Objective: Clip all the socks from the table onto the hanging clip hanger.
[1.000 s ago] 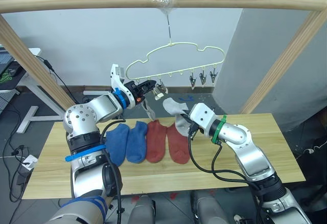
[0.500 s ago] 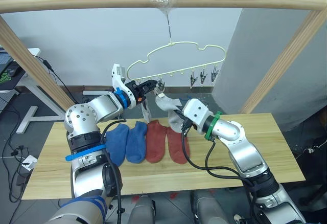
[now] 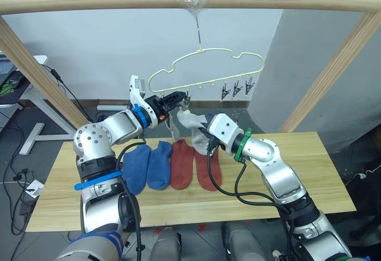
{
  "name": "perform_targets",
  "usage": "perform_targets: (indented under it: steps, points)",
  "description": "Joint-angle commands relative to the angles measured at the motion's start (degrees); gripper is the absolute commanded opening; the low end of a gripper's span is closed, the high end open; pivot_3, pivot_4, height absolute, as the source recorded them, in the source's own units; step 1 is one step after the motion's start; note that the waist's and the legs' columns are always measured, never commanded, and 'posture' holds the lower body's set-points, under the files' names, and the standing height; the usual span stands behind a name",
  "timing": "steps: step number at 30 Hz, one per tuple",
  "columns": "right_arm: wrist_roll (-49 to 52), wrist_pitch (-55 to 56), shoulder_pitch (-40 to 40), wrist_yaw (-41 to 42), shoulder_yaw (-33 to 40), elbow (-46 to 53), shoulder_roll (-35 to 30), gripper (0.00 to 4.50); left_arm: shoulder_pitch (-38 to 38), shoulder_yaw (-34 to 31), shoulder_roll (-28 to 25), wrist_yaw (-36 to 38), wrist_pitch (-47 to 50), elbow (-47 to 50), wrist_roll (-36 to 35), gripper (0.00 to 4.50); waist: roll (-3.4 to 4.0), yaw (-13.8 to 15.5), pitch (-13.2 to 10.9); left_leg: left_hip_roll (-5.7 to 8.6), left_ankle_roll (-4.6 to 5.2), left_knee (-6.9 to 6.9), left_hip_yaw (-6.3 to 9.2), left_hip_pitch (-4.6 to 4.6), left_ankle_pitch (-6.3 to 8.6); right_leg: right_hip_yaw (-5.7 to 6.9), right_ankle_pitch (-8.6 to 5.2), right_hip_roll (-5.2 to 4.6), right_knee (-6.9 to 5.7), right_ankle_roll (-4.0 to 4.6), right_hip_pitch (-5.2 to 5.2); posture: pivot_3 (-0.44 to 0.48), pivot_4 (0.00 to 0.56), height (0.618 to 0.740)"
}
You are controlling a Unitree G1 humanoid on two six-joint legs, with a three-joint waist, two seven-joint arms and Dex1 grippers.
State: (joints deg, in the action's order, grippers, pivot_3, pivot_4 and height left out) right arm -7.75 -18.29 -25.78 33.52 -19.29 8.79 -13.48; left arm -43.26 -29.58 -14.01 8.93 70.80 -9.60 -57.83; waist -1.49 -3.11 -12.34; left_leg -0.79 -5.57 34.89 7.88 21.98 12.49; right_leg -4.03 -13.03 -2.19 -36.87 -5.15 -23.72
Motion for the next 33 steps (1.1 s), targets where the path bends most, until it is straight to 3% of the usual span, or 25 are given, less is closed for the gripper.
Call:
perform_targets:
  steps: [1,4,9,13,19,23,28,29,33]
  points:
    - [0.53,1.03,-0.97,-0.44,0.6,0.96,0.05,0.0,-0.16,-0.77,-0.78,0.03,0.05,2.9,-2.34,3.73,0.0,0.0,0.0,0.0,0.0,0.0,0.0,0.01,0.0,0.0,0.0,0.0,0.0,0.0,-0.01,0.032,0.184,0.74]
    - [1.18,1.96,-1.03,-0.7,0.94,-1.0,0.67,0.0,1.0,-1.05,-2.02,-0.14,1.05,5.12,-3.83,4.47,0.0,-0.07,0.0,0.0,0.0,0.0,0.0,0.04,0.0,0.0,0.0,0.0,0.01,0.0,-0.02,0.03,0.183,0.74]
    - [2.92,3.3,-1.5,-1.36,1.85,-5.61,2.7,0.0,4.13,0.86,-3.6,-0.73,2.37,10.55,-4.94,4.47,0.0,-0.04,0.0,-0.01,0.0,-0.02,-0.01,0.04,0.0,-0.01,0.0,0.0,-0.01,0.0,-0.06,0.042,0.182,0.74]
    - [6.11,2.1,-1.96,-0.8,3.14,-7.47,4.86,0.95,9.63,3.19,-8.15,0.22,1.65,19.9,-2.64,4.5,-0.02,-0.13,-0.01,-0.01,0.0,-0.03,-0.02,0.05,0.0,-0.02,0.0,0.0,0.0,0.01,-0.07,0.055,0.179,0.74]
    - [8.7,0.36,-1.11,-0.34,3.89,-8.18,5.8,3.08,12.73,3.96,-11.35,1.06,0.84,24.33,-3.7,4.5,-0.02,0.76,-0.01,-0.02,-0.01,-0.05,-0.01,0.08,0.01,0.0,-0.03,0.0,-0.02,0.06,-0.12,0.072,0.177,0.74]
    - [9.88,-1.07,0.98,0.63,4.75,-7.29,4.21,4.49,14.93,8.81,-12.32,2.66,-4.34,28.56,1.45,4.5,-0.03,1.47,-0.01,-0.02,-0.01,-0.05,-0.02,0.08,0.01,-0.01,-0.03,0.0,0.0,0.07,-0.12,0.084,0.173,0.74]
    - [10.79,-1.87,1.68,1.16,7.13,-4.43,-0.04,4.49,20.11,23.5,-15.19,8.35,-20.12,34.22,17.44,4.5,-0.02,1.67,-0.01,0.0,-0.02,-0.06,-0.09,0.2,0.02,-0.05,-0.05,-0.03,0.04,0.11,-0.2,0.082,0.17,0.74]
    - [11.99,-2.65,1.92,2.65,8.0,-3.11,-1.63,4.49,20.8,24.96,-13.61,7.87,-24.18,33.64,20.32,4.5,-0.02,1.65,-0.01,0.0,-0.02,-0.06,-0.1,0.26,0.02,-0.05,-0.06,-0.03,0.03,0.13,-0.27,0.073,0.169,0.74]
    - [16.22,-5.31,2.58,6.6,11.84,1.61,-7.12,4.5,22.78,29.32,-8.95,6.86,-36.49,31.28,29.64,3.62,-0.01,1.69,-0.01,-0.01,-0.01,-0.03,-0.06,0.43,0.01,-0.02,-0.04,-0.02,0.01,0.11,-0.39,0.073,0.169,0.74]
